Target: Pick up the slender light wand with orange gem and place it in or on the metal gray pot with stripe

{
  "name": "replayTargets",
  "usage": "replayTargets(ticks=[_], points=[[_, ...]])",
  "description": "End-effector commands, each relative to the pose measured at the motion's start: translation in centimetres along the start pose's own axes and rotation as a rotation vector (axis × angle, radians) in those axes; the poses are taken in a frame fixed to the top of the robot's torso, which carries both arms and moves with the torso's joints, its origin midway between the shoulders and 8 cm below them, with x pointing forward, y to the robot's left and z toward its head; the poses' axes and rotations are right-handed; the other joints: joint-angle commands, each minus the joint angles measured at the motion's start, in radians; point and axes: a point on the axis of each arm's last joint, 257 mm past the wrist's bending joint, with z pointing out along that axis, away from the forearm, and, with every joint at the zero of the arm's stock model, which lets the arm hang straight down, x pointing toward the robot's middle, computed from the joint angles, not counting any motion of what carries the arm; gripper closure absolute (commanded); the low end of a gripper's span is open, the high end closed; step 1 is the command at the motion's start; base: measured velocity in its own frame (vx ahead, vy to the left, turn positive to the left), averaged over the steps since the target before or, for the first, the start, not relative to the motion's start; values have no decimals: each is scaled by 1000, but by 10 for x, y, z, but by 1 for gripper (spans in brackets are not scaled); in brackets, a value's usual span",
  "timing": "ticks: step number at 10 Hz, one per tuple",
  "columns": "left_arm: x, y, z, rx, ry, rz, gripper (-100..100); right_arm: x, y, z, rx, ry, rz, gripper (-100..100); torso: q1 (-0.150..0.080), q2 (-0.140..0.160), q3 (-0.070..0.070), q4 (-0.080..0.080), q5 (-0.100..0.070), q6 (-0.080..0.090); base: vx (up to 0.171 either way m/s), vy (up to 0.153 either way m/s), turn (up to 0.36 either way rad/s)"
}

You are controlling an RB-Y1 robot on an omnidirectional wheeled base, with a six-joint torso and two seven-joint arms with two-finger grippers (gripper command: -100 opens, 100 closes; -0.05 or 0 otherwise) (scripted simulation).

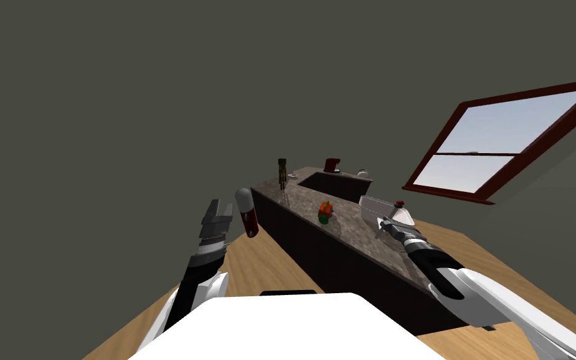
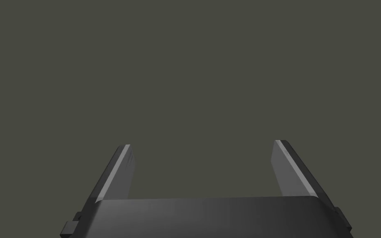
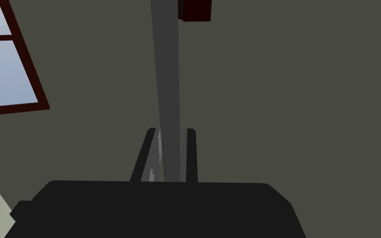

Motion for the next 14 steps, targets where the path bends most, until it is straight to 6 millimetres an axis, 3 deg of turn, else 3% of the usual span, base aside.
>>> replayTargets(ticks=[1,10,14], points=[[0,0,0,0,0,0,0,-14,-15,7,40,-18,-4,100,0,0,0,0,0,0,32,-160,139],[0,0,0,0,0,0,0,-68,-51,23,168,-92,-11,100,-46,-22,-10,1,1,5,18,-95,90],[0,0,0,0,0,0,0,-94,-66,28,226,-130,-10,100,-53,-27,-13,2,3,6,13,-84,80]])
